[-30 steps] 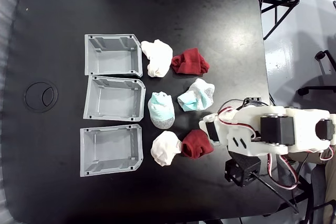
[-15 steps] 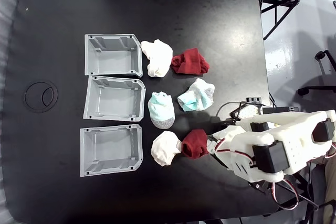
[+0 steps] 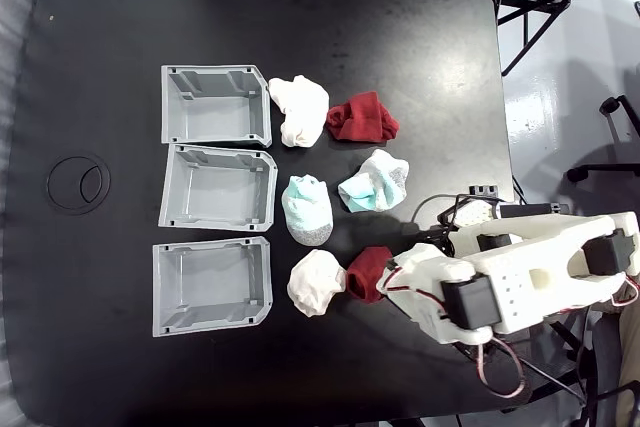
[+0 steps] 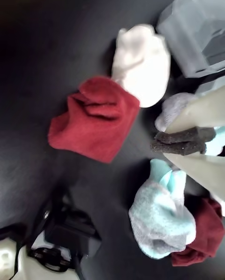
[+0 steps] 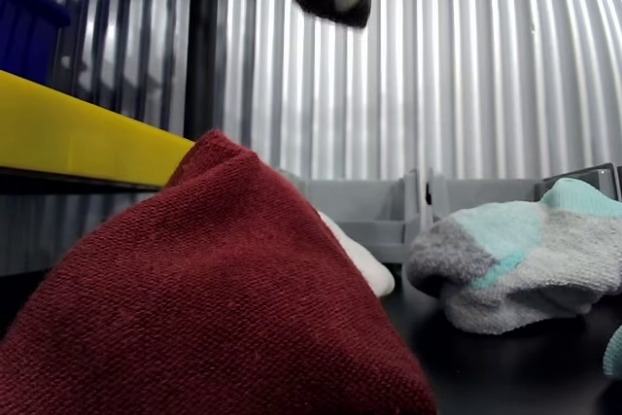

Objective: Put the sock in the container

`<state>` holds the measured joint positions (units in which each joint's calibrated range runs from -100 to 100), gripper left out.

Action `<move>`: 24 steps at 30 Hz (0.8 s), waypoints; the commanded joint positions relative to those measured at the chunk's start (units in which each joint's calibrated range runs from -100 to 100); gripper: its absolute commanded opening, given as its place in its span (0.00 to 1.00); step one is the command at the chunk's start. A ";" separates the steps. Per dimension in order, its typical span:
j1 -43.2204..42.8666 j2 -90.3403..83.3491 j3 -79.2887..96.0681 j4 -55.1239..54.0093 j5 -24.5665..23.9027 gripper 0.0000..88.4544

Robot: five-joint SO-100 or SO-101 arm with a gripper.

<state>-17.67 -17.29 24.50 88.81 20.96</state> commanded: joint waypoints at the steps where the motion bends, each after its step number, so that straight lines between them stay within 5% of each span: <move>1: -0.39 2.36 -1.51 -1.79 -0.28 0.02; 17: -5.35 5.03 -0.88 -3.76 -0.33 0.10; 24: -8.34 4.95 -0.88 -0.17 -0.05 0.33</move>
<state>-25.50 -11.18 24.50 86.80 20.91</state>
